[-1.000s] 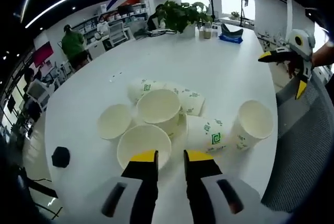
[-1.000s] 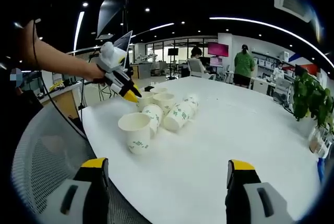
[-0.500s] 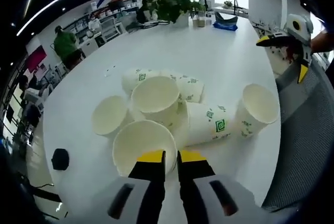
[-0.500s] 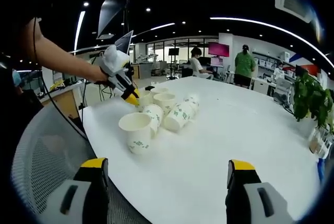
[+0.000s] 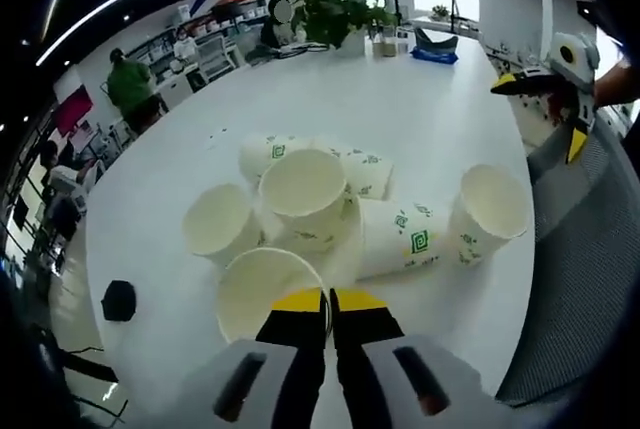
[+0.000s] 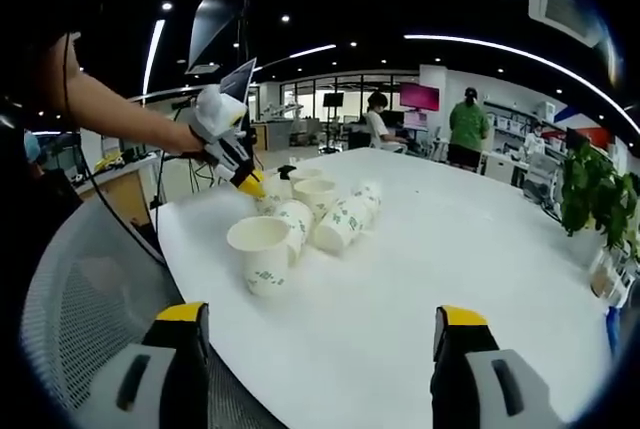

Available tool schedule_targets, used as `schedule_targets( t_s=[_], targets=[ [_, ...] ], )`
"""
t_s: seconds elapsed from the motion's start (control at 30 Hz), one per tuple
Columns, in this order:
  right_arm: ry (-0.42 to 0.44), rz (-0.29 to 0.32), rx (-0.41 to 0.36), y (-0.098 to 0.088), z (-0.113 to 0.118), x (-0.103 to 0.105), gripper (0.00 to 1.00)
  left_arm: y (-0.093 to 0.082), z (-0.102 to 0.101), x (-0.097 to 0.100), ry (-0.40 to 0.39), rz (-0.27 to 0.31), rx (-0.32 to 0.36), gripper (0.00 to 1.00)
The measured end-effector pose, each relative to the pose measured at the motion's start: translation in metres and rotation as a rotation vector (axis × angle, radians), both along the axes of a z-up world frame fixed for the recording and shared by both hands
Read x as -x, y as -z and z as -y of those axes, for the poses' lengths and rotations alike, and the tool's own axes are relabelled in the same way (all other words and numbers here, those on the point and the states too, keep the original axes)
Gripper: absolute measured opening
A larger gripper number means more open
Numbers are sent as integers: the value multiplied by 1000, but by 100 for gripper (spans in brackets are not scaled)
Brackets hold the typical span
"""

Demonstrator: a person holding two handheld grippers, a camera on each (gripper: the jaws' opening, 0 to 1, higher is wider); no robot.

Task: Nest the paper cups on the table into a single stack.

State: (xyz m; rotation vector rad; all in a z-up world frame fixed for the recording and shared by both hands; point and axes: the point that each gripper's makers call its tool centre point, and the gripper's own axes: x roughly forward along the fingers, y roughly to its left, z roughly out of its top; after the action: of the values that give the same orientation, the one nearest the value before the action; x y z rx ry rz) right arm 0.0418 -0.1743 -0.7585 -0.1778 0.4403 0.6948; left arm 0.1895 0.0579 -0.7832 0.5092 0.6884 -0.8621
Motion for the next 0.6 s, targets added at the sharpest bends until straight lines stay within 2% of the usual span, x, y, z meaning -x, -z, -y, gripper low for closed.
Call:
schedule_targets(
  t_s=[0.3, 0.43, 0.6],
  targets=[
    [-4, 15, -48, -7, -4, -1, 99, -16, -4, 12, -29, -17, 9, 0],
    [-7, 15, -54, -7, -5, -1, 100, -30, 0, 19, -28, -23, 19, 0],
    [-4, 17, -61, -9, -5, -1, 100, -40, 2, 25, -9, -28, 7, 0]
  ],
)
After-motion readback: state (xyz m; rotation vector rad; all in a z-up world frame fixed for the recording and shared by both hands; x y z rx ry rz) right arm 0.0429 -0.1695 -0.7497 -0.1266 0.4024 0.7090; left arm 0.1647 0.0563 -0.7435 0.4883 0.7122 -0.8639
